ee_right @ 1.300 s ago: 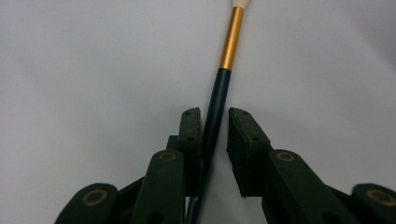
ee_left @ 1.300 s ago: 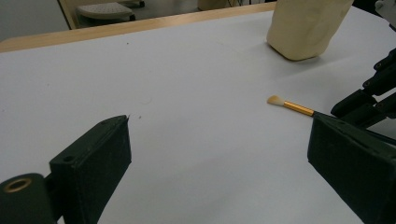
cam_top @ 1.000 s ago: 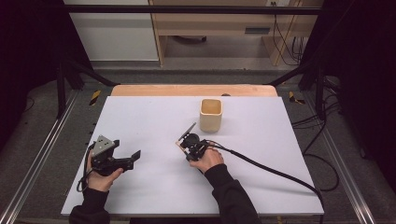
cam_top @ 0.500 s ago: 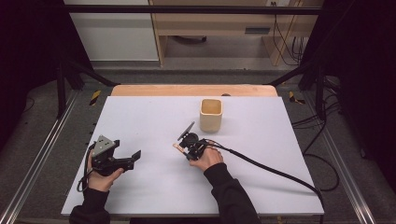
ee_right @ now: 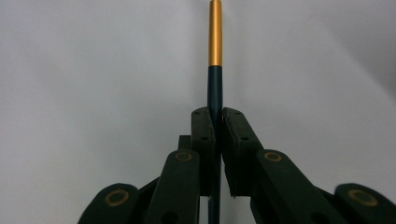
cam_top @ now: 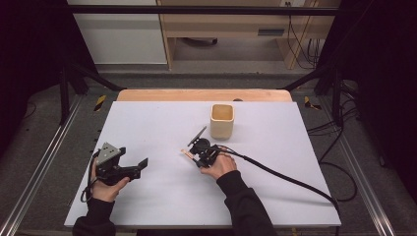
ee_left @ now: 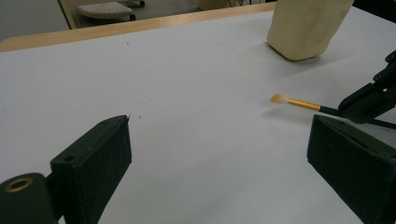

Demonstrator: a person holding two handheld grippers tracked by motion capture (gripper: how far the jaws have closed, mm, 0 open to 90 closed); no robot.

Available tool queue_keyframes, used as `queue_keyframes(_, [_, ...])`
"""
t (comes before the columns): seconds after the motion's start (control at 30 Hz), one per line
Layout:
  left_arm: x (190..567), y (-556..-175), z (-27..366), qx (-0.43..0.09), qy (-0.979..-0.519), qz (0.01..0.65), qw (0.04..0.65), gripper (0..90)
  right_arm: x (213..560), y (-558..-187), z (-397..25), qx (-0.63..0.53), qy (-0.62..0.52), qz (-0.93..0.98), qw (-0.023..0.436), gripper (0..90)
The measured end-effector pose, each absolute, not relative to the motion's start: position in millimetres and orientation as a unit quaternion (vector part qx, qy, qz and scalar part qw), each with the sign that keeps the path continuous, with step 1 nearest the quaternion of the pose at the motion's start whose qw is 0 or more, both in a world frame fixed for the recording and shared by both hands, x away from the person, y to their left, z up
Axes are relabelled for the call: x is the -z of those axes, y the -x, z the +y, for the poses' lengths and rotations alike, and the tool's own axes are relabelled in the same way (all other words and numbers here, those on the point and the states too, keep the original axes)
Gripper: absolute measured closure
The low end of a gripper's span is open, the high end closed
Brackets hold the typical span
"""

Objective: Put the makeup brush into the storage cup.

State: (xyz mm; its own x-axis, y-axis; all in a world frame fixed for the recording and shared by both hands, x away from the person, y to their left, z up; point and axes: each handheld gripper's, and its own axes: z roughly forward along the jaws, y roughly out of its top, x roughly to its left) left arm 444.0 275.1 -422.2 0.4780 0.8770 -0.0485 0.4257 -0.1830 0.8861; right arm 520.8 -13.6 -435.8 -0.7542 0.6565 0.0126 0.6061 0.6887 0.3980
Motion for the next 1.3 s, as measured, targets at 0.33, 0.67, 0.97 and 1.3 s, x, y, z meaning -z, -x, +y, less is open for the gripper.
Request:
queue_keyframes(0.33, [421,-443,274,-0.247,-0.727,0.446,0.46,6.0,408,-509,-24,-0.244,-0.326,0.91,0.083,83.6])
queue_keyframes(0.67, [420,-440,267,-0.246,-0.728,0.439,0.466,6.2,388,-497,-34,-0.307,-0.304,0.896,0.098,83.6])
queue_keyframes(0.97, [420,-438,259,-0.245,-0.725,0.434,0.475,6.4,382,-487,-51,-0.354,-0.297,0.881,0.1,83.6])
queue_keyframes(1.3, [420,-434,246,-0.242,-0.716,0.435,0.489,6.9,383,-475,-71,-0.409,-0.289,0.857,0.118,83.6])
